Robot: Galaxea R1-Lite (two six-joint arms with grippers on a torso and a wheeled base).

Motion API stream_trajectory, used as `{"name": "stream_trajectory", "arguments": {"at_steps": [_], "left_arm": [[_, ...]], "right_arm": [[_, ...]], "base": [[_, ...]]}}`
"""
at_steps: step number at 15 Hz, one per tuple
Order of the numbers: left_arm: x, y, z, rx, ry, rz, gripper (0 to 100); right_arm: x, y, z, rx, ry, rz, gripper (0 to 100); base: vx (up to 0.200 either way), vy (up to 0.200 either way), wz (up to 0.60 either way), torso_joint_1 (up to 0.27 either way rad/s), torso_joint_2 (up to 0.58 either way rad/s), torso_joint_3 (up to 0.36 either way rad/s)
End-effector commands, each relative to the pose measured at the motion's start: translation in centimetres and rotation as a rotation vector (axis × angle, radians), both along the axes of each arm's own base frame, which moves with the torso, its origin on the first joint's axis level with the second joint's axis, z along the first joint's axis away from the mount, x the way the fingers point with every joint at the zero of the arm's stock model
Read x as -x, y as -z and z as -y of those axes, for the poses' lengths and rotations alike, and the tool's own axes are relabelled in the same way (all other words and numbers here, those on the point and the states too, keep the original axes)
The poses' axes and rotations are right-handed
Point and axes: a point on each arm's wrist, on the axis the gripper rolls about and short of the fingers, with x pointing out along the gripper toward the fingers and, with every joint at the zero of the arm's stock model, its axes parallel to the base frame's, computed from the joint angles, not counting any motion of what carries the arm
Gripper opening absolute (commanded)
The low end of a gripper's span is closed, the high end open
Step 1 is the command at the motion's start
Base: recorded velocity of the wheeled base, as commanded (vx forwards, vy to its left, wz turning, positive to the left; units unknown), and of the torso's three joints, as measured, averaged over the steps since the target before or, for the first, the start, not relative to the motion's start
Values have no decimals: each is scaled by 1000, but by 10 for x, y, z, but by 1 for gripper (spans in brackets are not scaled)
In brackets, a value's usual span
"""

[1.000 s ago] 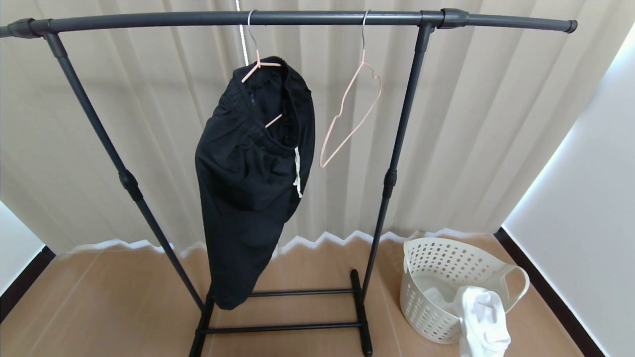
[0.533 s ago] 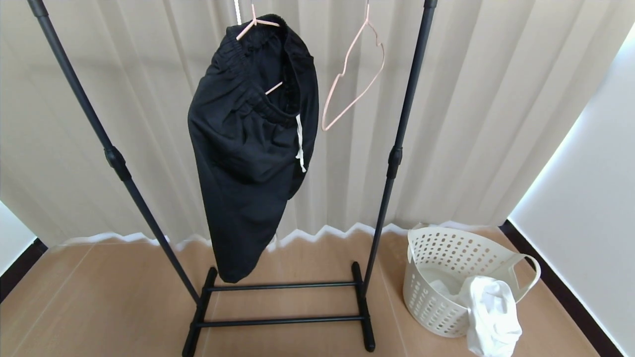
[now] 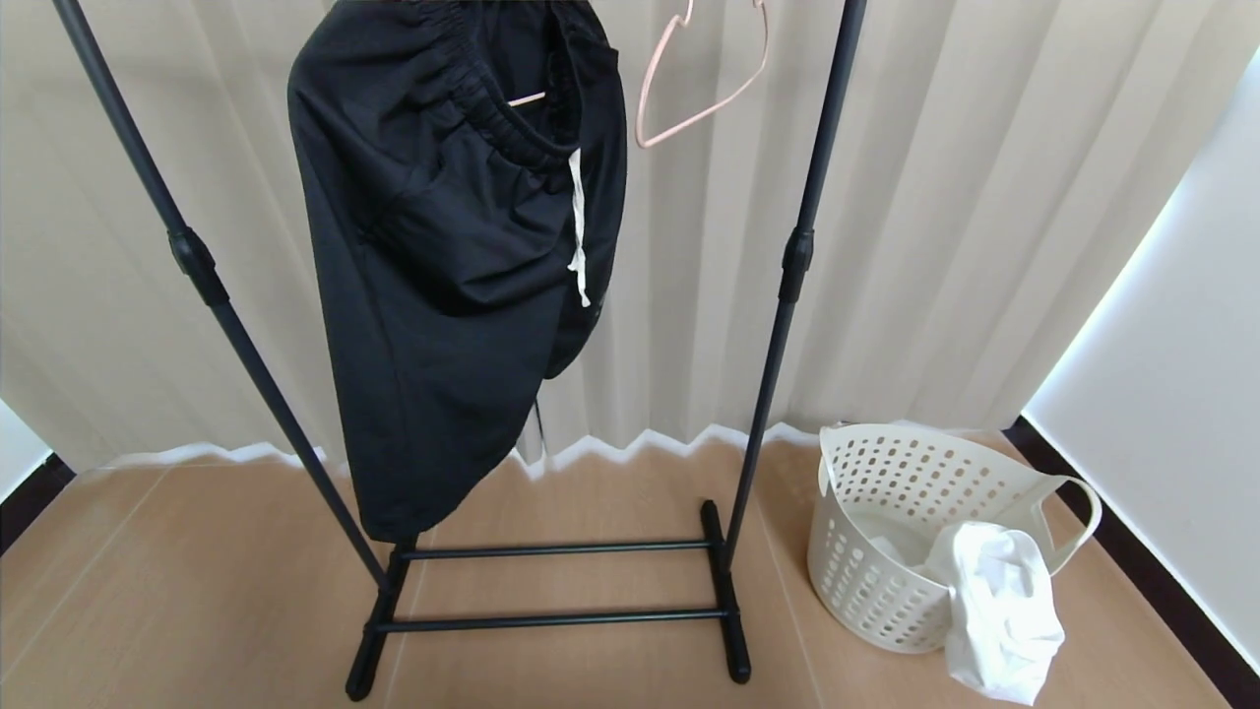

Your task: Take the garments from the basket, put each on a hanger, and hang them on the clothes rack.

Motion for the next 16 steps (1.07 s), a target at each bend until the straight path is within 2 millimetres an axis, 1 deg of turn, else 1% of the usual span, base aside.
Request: {"name": "stream_trajectory", "arguments": {"at_steps": [1,3,6,13,14,16], "left_arm": [[0,0,0,0,-2,-1,100],[0,0,0,0,0,-1,100],[0,0,0,0,0,-1,100],[0,0,0,0,0,-1,100],[0,0,0,0,0,-1,100],[0,0,0,0,0,-1,100]], "right_arm": [[0,0,0,0,-1,-2,100],[0,0,0,0,-1,-2,100],[0,0,0,0,-1,-2,100],[0,0,0,-1,-1,-2,100],[0,0,0,-3,-1,-2,100],[0,0,0,-3,-1,-2,100]], "base": [[0,0,0,-41,437,413],[0,0,0,-7,415,415],[0,0,0,2,154,146],[0,0,-600,2,16,18],[0,0,0,0,0,0],[0,-200,0,2,2,2]]}}
